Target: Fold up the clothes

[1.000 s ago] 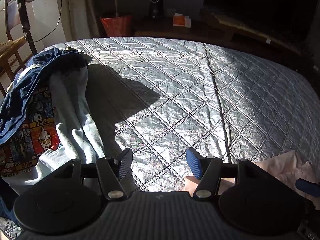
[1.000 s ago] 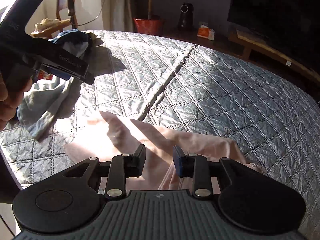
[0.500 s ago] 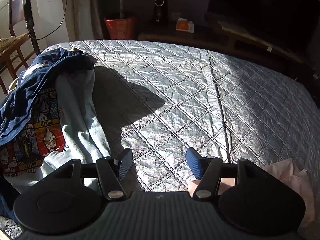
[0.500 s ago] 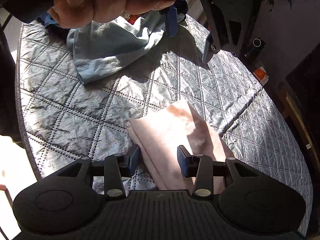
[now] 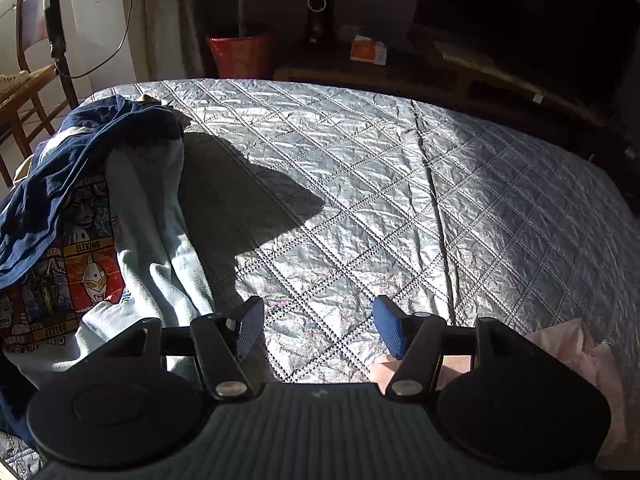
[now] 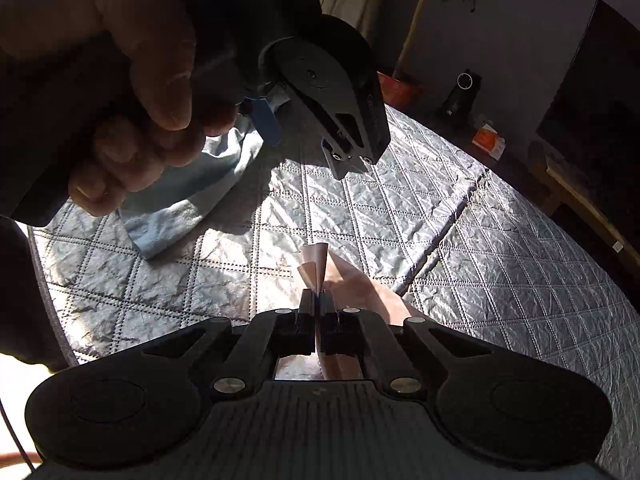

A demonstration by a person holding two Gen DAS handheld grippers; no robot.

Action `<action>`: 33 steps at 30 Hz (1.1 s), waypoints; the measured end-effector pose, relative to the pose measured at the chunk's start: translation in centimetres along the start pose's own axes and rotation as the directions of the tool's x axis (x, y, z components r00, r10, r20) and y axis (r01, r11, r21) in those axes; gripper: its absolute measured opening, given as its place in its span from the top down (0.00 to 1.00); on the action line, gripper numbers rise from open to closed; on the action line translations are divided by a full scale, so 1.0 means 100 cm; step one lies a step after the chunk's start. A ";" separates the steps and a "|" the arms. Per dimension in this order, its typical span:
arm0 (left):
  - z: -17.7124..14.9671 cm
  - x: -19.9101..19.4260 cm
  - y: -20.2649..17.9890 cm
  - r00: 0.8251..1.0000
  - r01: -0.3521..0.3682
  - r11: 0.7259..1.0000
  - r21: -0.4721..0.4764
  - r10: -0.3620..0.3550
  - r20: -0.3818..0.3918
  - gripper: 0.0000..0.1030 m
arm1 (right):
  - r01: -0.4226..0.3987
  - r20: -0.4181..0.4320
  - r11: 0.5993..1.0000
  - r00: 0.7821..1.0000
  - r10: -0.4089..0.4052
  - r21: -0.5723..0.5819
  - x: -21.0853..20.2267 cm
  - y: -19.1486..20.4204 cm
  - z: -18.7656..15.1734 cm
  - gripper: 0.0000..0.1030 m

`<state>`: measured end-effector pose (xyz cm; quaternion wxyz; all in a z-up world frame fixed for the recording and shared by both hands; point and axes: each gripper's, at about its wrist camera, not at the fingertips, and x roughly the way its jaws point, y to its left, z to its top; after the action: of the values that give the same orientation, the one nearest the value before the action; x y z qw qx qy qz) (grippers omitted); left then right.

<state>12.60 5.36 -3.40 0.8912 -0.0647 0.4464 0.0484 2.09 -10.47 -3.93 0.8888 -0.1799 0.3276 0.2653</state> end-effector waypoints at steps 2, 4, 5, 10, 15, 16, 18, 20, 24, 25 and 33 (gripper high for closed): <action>0.000 0.001 -0.003 1.000 0.005 1.000 0.001 -0.005 0.000 0.45 | 0.043 0.037 0.985 0.998 -0.049 0.166 -0.022 -0.033 -0.002 0.98; 0.000 0.001 -0.008 1.000 0.011 1.000 0.010 -0.011 -0.002 0.45 | 0.090 0.061 0.937 0.991 -0.117 0.339 -0.046 -0.069 -0.010 0.98; 0.000 0.002 -0.011 1.000 0.016 1.000 0.017 -0.016 -0.003 0.45 | 0.109 0.054 0.894 0.988 -0.147 0.434 -0.056 -0.085 -0.020 0.98; -0.006 0.003 -0.031 0.999 0.046 0.997 0.061 -0.045 -0.007 0.44 | 0.210 -0.085 0.580 0.968 -0.236 0.787 -0.072 -0.139 -0.090 0.98; -0.014 0.005 -0.060 0.996 0.087 0.989 0.123 -0.085 -0.021 0.44 | 0.260 -0.223 0.332 0.964 -0.146 0.906 -0.052 -0.151 -0.147 0.95; -0.016 0.005 -0.065 0.995 0.097 0.986 0.137 -0.094 -0.025 0.44 | 0.261 -0.233 0.301 0.964 -0.128 0.917 -0.053 -0.153 -0.153 0.85; -0.019 0.005 -0.078 0.993 0.119 0.979 0.167 -0.116 -0.029 0.44 | 0.276 -0.243 0.289 0.959 -0.146 0.917 -0.062 -0.156 -0.156 0.84; -0.022 0.005 -0.088 0.991 0.136 0.972 0.191 -0.132 -0.032 0.43 | 0.295 -0.227 0.340 0.947 -0.225 0.893 -0.077 -0.157 -0.150 0.83; -0.031 0.007 -0.113 0.985 0.170 0.953 0.250 -0.162 -0.055 0.43 | 0.267 -0.152 0.486 0.952 -0.265 0.832 -0.081 -0.169 -0.126 0.78; -0.034 0.008 -0.118 0.984 0.177 0.948 0.265 -0.167 -0.060 0.43 | 0.250 -0.138 0.527 0.960 -0.243 0.812 -0.073 -0.172 -0.118 0.78; -0.067 0.010 -0.160 0.974 0.227 0.885 0.407 -0.203 -0.101 0.43 | 0.300 -0.288 0.658 0.949 -0.130 0.691 -0.009 -0.209 -0.120 0.72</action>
<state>10.23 -11.41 -7.04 0.8715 0.0762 0.4610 -0.1487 7.97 -33.30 -8.96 0.8711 0.1221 0.4754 -0.0148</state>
